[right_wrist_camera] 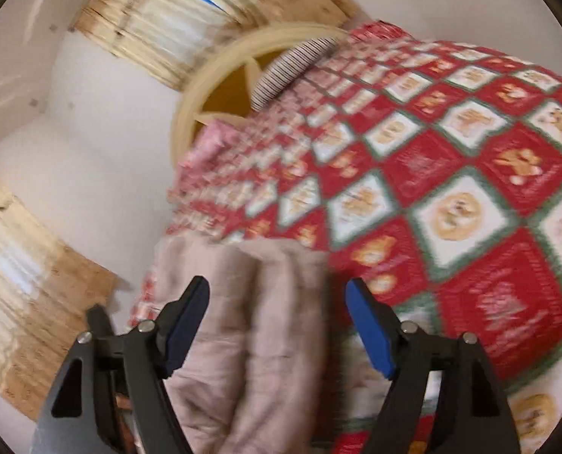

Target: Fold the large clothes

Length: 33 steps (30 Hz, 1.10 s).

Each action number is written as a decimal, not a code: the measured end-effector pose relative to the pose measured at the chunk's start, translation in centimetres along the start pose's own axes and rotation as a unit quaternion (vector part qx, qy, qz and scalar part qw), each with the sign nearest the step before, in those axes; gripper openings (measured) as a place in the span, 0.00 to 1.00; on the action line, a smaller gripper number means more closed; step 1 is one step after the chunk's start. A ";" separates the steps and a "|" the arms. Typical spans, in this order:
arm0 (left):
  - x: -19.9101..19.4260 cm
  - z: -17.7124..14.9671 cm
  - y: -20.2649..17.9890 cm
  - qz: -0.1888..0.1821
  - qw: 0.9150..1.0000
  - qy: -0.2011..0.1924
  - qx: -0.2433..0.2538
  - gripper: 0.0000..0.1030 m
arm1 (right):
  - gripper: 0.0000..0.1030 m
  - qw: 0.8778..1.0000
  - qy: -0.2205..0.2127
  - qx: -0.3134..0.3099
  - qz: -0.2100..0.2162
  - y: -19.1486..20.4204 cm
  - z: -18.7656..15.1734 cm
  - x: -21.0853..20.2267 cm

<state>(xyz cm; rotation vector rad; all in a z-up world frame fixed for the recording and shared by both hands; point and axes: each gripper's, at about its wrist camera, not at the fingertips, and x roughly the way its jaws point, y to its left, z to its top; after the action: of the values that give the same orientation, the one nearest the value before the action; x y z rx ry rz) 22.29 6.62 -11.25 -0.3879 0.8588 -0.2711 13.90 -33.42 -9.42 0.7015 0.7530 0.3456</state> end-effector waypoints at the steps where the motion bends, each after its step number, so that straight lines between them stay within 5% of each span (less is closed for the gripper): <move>1: -0.1 -0.1 0.3 -0.009 1.000 -0.003 -0.005 0.99 | 0.63 1.000 0.012 -0.003 -0.008 -0.1 0.0 0.5; 4: -0.5 -0.3 1.4 -0.045 0.998 -0.011 -0.030 0.99 | 0.16 0.996 0.077 -0.036 -0.021 0.8 -0.7 4.4; 9: -1.4 -0.5 2.6 -0.066 0.995 -0.041 -0.056 0.99 | 0.15 0.986 0.114 -0.121 0.004 6.3 -1.6 9.4; 12: -1.6 -0.2 1.6 -0.035 0.998 -0.048 -0.037 0.99 | 0.13 0.982 0.109 -0.143 0.052 8.5 -1.1 10.9; 16: -0.7 0.3 -1.3 0.042 0.998 -0.049 0.008 0.99 | 0.07 0.984 0.145 -0.079 0.074 4.6 -1.4 15.6; 20: 0.8 -0.1 -4.5 0.117 0.988 -0.050 0.083 0.99 | 0.07 0.981 0.142 -0.014 0.129 0.9 -1.3 15.8; 23: 1.7 -0.9 -4.4 0.130 0.985 -0.049 0.102 0.99 | 0.08 0.980 0.138 0.001 0.141 -0.2 -1.3 14.7; 28: 2.2 -1.2 -4.8 0.153 0.979 -0.053 0.123 0.99 | 0.25 0.989 0.125 -0.011 0.075 -0.1 -0.4 10.9; 29: 2.2 -1.2 -4.8 0.156 0.978 -0.054 0.125 0.99 | 0.33 0.993 0.110 -0.035 0.028 0.7 0.2 9.5; 31: 2.4 -1.2 -5.2 0.161 0.977 -0.054 0.128 0.99 | 0.33 0.991 0.053 -0.105 -0.058 3.1 1.4 6.5; 33: 2.4 -1.2 -5.4 0.165 0.976 -0.054 0.130 0.99 | 0.33 0.984 -0.006 -0.163 -0.076 6.9 2.7 3.3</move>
<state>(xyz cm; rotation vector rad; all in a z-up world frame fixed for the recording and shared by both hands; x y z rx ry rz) 22.44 0.58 -11.25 -0.0119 0.7544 -0.0513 17.82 -27.90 -4.94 0.3346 0.7135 0.3150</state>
